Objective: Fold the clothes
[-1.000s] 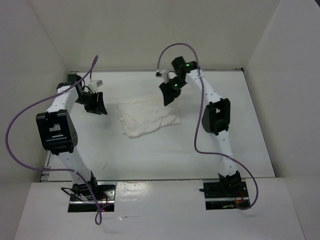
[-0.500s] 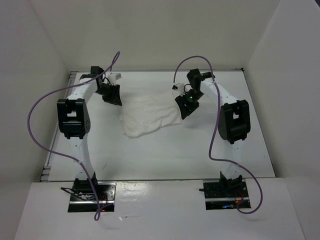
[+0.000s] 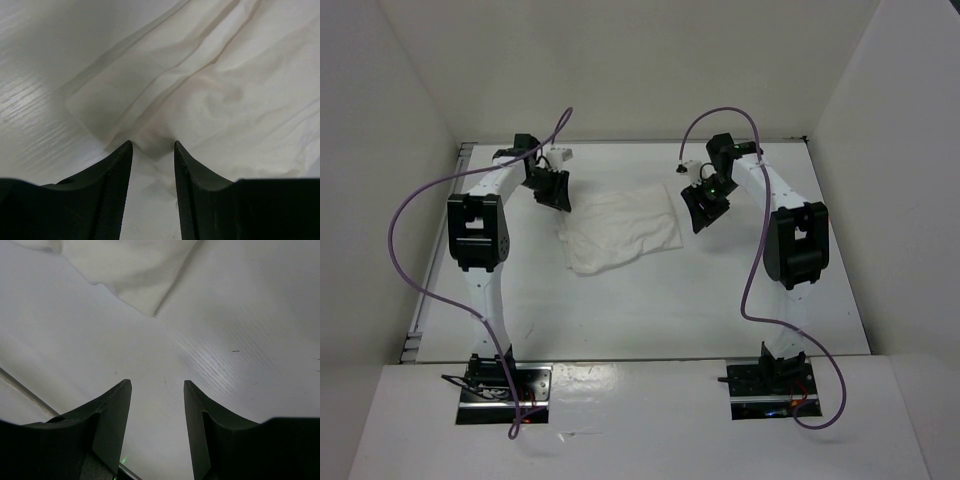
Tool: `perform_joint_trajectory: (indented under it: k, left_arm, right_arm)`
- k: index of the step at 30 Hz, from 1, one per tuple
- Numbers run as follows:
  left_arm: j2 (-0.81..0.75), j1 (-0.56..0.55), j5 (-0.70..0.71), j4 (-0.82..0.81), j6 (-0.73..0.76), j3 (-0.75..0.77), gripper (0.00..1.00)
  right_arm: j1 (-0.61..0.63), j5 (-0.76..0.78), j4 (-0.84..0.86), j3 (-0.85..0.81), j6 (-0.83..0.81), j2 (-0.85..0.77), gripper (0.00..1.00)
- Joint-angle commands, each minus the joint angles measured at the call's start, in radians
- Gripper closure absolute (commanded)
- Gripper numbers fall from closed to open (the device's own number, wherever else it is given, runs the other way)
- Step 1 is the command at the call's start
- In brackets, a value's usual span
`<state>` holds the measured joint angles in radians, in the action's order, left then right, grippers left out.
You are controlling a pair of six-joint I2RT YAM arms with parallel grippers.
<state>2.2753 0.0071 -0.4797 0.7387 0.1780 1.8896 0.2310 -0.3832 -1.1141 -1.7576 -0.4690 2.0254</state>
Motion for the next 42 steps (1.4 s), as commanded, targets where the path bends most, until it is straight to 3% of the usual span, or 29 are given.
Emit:
perform_joint_trajectory:
  k: [1,11,16,17,21,30,37,39,40,42]
  left_arm:
    - [0.036,-0.018,-0.011,0.017,0.011,0.037,0.53]
    - [0.056,-0.027,-0.011,0.045,0.029,0.046,0.55]
    - [0.038,-0.027,-0.020,0.054,0.038,0.037,0.77]
    - [0.027,-0.027,-0.020,0.063,0.038,0.058,0.86]
    - [0.015,-0.027,-0.033,0.105,0.038,0.133,1.00]
    - [0.068,-0.027,-0.008,0.212,0.038,0.422,1.00]
    - [0.318,0.007,-0.005,0.464,0.069,0.797,1.00]
    - [0.427,0.016,-0.005,0.560,0.069,1.050,0.96]
    - [0.428,0.016,0.004,0.547,0.069,1.030,0.95]
    - [0.441,0.027,0.004,0.560,0.078,1.026,0.82]
  right_arm:
    - [0.007,0.014,0.011,-0.006,0.001,-0.045,0.46]
    - [0.007,0.014,0.011,-0.016,0.001,-0.036,0.46]
    - [0.007,0.014,0.011,-0.016,0.001,-0.036,0.46]
    - [0.007,0.014,0.011,-0.016,0.001,-0.036,0.46]
    - [0.007,0.014,0.011,-0.034,0.001,-0.025,0.46]
    - [0.007,0.023,0.011,-0.034,0.001,-0.025,0.46]
    - [0.007,0.032,0.011,-0.034,0.001,-0.025,0.46]
    - [0.007,0.032,0.011,-0.034,0.001,-0.025,0.46]
    - [0.007,0.032,0.011,-0.034,0.001,-0.025,0.46]
    - [0.007,0.032,0.011,-0.034,0.001,-0.034,0.44]
